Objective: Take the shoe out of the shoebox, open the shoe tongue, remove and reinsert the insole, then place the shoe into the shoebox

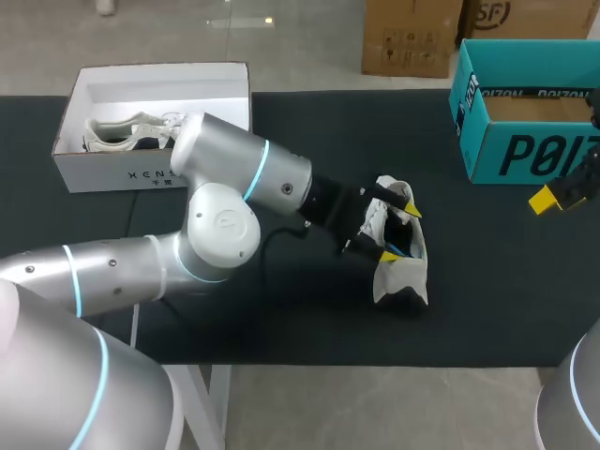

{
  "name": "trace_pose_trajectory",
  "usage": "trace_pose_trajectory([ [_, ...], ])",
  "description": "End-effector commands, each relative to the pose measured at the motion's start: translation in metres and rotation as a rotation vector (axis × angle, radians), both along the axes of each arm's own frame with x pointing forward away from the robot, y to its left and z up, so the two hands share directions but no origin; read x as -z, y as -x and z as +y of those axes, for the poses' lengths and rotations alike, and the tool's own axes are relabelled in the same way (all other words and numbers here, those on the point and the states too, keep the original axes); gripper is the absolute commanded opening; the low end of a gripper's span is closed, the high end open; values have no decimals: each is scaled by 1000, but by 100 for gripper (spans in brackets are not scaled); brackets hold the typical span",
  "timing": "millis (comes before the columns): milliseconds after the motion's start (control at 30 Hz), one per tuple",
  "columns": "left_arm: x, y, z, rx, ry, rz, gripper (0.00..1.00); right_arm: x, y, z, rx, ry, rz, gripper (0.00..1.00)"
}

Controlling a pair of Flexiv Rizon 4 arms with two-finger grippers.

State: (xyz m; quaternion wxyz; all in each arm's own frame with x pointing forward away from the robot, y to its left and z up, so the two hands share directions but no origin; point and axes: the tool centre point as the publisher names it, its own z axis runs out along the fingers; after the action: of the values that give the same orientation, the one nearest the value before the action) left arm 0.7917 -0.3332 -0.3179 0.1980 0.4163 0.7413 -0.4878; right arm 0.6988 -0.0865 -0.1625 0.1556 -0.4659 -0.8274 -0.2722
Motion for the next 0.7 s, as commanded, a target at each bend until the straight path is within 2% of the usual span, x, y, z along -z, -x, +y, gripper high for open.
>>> trace_pose_trajectory([
  [33,-24,2,11,51,-35,12,100,0,0,0,1,2,1,100],
  [133,-29,10,14,153,-73,52,100,0,0,0,1,2,1,100],
  [233,-24,14,18,329,-204,130,100,0,0,0,1,2,1,100],
  [267,-22,15,18,424,-260,138,100,0,0,0,1,2,1,100],
  [367,-22,16,26,547,-369,141,100,0,0,0,1,2,1,100],
  [567,-30,6,41,647,-529,138,100,0,0,0,1,2,1,100],
  [700,-31,7,39,760,-655,156,100,0,0,0,1,2,1,100],
])
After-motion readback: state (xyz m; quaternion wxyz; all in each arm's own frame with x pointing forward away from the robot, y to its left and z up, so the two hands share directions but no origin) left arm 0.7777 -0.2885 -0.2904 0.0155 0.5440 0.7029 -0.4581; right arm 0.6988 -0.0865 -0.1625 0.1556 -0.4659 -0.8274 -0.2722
